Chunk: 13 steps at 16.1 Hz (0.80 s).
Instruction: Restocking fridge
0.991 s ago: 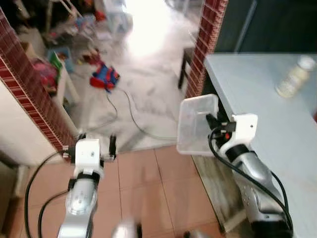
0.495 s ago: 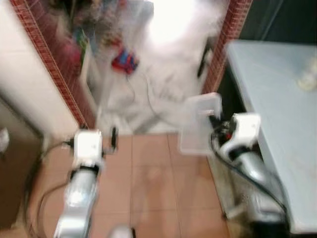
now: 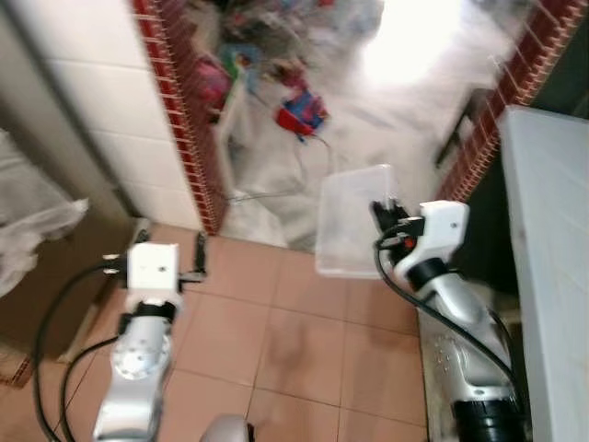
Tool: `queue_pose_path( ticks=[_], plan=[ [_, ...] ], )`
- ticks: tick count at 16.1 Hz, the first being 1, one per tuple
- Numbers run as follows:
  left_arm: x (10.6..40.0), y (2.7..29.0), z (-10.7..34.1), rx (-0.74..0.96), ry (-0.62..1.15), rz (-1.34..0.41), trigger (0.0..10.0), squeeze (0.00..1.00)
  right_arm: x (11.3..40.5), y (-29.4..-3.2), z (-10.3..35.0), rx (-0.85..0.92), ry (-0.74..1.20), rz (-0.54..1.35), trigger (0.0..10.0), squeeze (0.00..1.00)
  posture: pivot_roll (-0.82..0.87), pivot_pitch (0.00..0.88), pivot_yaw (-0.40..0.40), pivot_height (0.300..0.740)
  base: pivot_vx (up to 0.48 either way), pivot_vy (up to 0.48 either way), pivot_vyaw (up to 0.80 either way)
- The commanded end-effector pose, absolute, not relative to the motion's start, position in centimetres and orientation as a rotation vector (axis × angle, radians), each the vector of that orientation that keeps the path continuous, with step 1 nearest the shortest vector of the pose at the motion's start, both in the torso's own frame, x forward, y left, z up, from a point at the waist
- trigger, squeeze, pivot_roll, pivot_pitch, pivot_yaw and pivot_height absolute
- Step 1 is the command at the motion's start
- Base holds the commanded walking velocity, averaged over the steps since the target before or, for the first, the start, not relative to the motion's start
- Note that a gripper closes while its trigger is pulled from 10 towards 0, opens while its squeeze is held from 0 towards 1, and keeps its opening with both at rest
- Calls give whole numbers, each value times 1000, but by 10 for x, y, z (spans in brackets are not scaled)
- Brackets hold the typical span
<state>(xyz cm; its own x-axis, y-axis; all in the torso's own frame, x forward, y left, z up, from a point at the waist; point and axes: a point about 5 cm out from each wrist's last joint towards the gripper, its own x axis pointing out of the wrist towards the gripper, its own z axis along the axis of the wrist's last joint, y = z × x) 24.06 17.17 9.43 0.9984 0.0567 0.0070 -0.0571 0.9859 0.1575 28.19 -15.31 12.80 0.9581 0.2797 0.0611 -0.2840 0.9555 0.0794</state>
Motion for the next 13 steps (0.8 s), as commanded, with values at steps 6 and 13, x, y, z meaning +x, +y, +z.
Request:
queue_pose_path(
  ticks=[6,13],
  plan=[
    [244,164,91,122,22,5,10000,0,276,-163,122,117,-42,218,10000,0,48,9,2,740,0,444,0],
    [254,161,96,123,10,-57,10000,0,281,-167,123,128,-59,175,10000,0,68,17,23,740,0,463,0]
  ],
)
